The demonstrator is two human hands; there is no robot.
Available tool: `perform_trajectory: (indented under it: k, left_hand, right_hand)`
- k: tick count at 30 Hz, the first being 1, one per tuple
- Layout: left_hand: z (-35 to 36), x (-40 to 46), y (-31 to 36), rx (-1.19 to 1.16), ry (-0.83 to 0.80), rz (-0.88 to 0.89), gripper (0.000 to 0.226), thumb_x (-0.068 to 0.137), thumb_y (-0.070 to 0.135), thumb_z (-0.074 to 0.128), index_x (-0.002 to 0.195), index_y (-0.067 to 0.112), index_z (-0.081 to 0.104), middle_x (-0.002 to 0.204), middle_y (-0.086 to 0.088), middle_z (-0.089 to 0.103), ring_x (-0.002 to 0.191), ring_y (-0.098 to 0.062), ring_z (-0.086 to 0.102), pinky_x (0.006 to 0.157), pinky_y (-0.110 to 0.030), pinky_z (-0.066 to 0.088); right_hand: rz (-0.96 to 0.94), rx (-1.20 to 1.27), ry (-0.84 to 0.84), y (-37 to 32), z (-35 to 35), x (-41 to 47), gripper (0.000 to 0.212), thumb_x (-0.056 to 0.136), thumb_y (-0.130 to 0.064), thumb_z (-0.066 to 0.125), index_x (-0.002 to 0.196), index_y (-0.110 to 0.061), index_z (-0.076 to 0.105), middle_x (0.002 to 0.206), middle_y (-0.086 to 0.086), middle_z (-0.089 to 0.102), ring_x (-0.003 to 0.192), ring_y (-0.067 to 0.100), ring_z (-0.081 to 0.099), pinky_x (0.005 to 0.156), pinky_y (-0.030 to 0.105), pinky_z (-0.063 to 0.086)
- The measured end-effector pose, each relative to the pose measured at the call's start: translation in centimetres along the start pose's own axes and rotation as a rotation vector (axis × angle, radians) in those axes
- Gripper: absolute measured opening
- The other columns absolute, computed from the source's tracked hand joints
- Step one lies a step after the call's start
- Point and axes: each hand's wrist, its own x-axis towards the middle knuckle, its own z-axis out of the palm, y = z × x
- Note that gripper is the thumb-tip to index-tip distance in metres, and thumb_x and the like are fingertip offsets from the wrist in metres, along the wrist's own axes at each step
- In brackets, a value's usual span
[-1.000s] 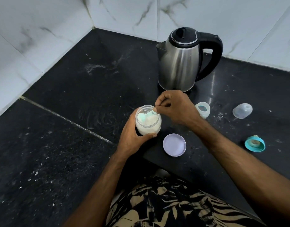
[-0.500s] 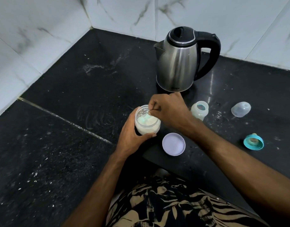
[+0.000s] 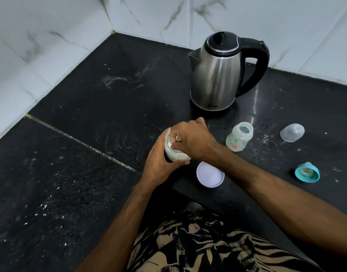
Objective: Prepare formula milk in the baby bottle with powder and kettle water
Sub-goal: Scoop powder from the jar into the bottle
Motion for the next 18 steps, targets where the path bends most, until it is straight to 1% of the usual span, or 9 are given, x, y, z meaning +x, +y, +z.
perform_trajectory:
  k: [1,2,3,4,6,8,11,15,18]
  left_hand:
    - [0.0,0.0,0.0,-0.005,0.001,0.006,0.095,0.065,0.021,0.092,0.142,0.035,0.038,0.134,0.020,0.055,0.122,0.006,0.052,0.097,-0.012,0.044]
    - [-0.1,0.0,0.1,-0.006,0.006,0.012,0.093,0.065,0.019,0.092,0.139,0.038,0.040,0.131,0.023,0.057,0.121,0.007,0.053,0.095,-0.011,0.043]
    - [-0.2,0.1,0.1,-0.009,0.013,0.018,0.092,0.064,0.019,0.092,0.137,0.039,0.040,0.129,0.026,0.057,0.119,0.008,0.054,0.093,-0.009,0.042]
    - [-0.2,0.1,0.1,-0.010,0.018,0.024,0.092,0.064,0.018,0.092,0.137,0.039,0.041,0.128,0.027,0.057,0.119,0.008,0.054,0.093,-0.008,0.042]
    - [-0.3,0.1,0.0,-0.007,0.016,0.032,0.093,0.063,0.019,0.093,0.138,0.036,0.041,0.130,0.026,0.057,0.120,0.008,0.053,0.093,-0.007,0.041]
    - [-0.4,0.2,-0.1,-0.001,0.009,0.034,0.094,0.063,0.020,0.093,0.140,0.035,0.040,0.131,0.025,0.056,0.121,0.008,0.052,0.094,-0.007,0.040]
    - [-0.5,0.5,-0.2,0.011,-0.007,0.049,0.094,0.063,0.019,0.093,0.139,0.034,0.040,0.132,0.025,0.055,0.123,0.008,0.050,0.095,-0.007,0.039]
    - [-0.8,1.0,-0.3,0.026,-0.037,0.058,0.095,0.063,0.022,0.093,0.140,0.035,0.039,0.136,0.024,0.052,0.126,0.004,0.049,0.101,-0.017,0.041]
    - [-1.0,1.4,-0.5,0.039,-0.059,0.067,0.095,0.062,0.023,0.093,0.140,0.036,0.040,0.137,0.025,0.050,0.128,0.002,0.047,0.103,-0.022,0.041]
  right_hand:
    - [0.018,0.041,0.012,0.2,-0.1,0.0,0.005,0.088,-0.026,0.067,0.092,-0.023,0.068,0.095,-0.006,0.070,0.095,0.018,0.062,0.082,0.029,0.017]
    - [0.042,0.078,0.023,0.4,-0.4,-0.1,0.003,0.086,-0.026,0.070,0.087,-0.025,0.067,0.091,-0.008,0.068,0.095,0.017,0.062,0.082,0.029,0.018]
    - [0.072,0.116,0.034,0.6,-0.7,-0.2,0.007,0.084,-0.026,0.072,0.082,-0.027,0.065,0.085,-0.010,0.065,0.096,0.016,0.063,0.084,0.029,0.021]
    - [0.104,0.167,0.045,0.9,-1.1,-0.3,0.011,0.082,-0.025,0.074,0.078,-0.028,0.064,0.080,-0.012,0.063,0.096,0.014,0.064,0.089,0.031,0.027]
    - [0.154,0.300,0.066,1.9,-1.6,-0.4,0.016,0.078,-0.024,0.078,0.071,-0.028,0.064,0.072,-0.014,0.066,0.091,0.010,0.067,0.101,0.040,0.038]
    - [0.177,0.432,0.077,3.0,-1.7,-0.5,0.018,0.074,-0.022,0.081,0.066,-0.027,0.066,0.070,-0.012,0.072,0.080,0.006,0.070,0.096,0.046,0.048]
    - [0.193,0.548,0.081,4.1,-1.7,-0.6,0.016,0.074,-0.021,0.083,0.068,-0.025,0.068,0.071,-0.008,0.075,0.072,0.006,0.071,0.088,0.046,0.056]
    - [0.189,0.575,0.130,4.5,-2.0,-0.8,0.011,0.077,-0.018,0.080,0.075,-0.022,0.069,0.071,-0.007,0.075,0.071,0.006,0.072,0.086,0.043,0.057]
    - [0.185,0.576,0.157,4.6,-2.3,-0.8,0.011,0.078,-0.015,0.080,0.078,-0.018,0.070,0.073,-0.006,0.075,0.071,0.006,0.072,0.084,0.040,0.059]
